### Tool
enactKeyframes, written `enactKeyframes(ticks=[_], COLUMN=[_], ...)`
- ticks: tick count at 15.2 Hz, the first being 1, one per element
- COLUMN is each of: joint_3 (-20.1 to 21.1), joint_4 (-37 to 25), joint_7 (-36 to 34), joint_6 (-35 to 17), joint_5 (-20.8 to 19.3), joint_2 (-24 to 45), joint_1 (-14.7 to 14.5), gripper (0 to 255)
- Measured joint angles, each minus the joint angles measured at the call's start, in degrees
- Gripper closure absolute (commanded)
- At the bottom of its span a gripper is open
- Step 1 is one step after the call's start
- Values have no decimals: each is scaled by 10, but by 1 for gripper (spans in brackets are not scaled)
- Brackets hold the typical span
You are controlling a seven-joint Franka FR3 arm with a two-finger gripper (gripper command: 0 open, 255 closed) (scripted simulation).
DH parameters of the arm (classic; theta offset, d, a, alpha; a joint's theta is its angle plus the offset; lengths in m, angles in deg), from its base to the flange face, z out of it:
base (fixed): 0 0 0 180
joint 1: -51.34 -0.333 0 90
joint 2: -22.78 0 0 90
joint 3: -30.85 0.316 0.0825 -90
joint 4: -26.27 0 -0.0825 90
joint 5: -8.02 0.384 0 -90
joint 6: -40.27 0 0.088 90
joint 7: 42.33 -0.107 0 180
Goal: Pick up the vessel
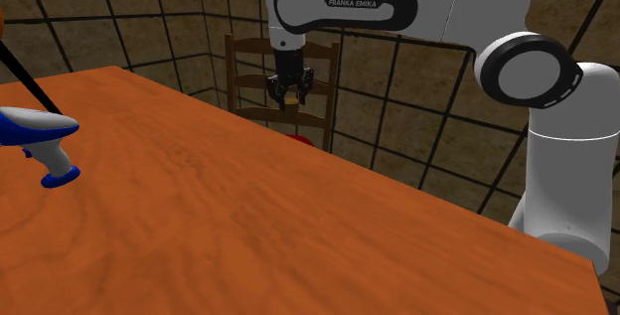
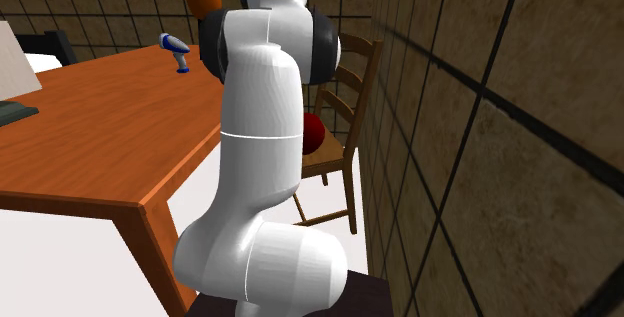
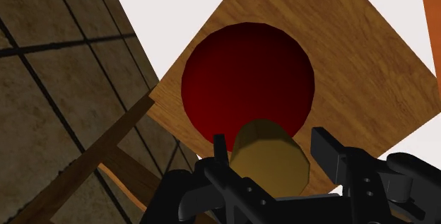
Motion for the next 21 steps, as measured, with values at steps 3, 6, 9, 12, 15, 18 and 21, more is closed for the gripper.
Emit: enactKeyframes(ticks=[3, 6, 9, 12, 15, 18, 21], joint_3=[0, 0, 0, 0, 0, -1, -2], joint_4=[2, 3, -6, -38, -79, -131, -198], joint_7=[0, 0, 0, 2, 4, 6, 8], joint_6=[-1, -1, 5, 29, 58, 93, 134], joint_5=[0, 0, 0, -2, -5, -8, -14], joint_2=[-1, -2, 2, 12, 23, 41, 67], joint_1=[0, 0, 0, -3, -7, -12, -20], gripper=[255, 255, 255, 255, 255, 255, 255])
